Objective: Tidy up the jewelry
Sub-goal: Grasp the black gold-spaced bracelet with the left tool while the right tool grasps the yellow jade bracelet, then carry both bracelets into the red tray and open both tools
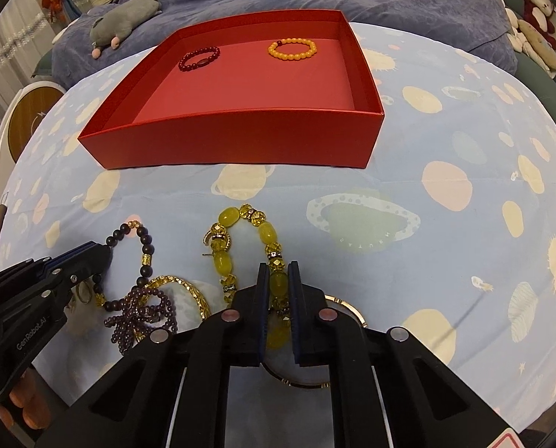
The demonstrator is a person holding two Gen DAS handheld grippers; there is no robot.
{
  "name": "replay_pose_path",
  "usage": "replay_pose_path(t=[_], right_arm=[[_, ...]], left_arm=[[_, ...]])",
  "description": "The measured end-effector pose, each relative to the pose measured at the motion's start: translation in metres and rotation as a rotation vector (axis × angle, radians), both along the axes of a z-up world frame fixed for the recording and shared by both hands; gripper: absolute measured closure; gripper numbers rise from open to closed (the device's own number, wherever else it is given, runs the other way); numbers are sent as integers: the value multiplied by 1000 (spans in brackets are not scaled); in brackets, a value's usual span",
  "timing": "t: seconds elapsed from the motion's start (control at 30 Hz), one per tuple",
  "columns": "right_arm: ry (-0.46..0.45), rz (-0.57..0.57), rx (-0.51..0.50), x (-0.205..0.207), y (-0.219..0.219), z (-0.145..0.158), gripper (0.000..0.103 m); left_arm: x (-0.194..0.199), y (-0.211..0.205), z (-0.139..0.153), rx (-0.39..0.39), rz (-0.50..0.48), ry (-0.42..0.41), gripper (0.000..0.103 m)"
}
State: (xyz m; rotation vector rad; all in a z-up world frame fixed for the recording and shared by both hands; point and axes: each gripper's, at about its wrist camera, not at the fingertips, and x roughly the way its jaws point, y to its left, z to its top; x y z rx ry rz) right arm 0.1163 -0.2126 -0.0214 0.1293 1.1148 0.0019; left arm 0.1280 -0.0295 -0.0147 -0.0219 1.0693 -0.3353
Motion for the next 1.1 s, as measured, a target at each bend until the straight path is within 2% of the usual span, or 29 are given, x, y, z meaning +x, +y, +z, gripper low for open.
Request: replay_pose_path(t=[0.1, 0.2, 0.3, 0.33, 0.37, 0.6, 1.1], right_arm=[[4, -9, 13, -2, -1, 0, 94], [7, -14, 19, -3, -2, 0, 94], [9, -11, 18, -3, -1, 0, 94], [9, -11, 18, -3, -1, 0, 94], [10, -9, 20, -2, -1, 0, 94], [-26, -2, 15, -5, 1, 16, 94], [-129, -16, 43, -23, -8, 85, 94]], left_arm=[[1, -2, -1, 8, 4, -3, 81], [1, -5, -3, 15, -3, -6, 79], [0, -8, -4, 26, -25, -19, 79], [0, -9, -4, 34, -32, -24, 84], [0, -10, -5, 38, -38, -24, 95], [-1, -8, 6, 4, -32, -32, 95], [-15, -8, 74, -84, -57, -84, 95]])
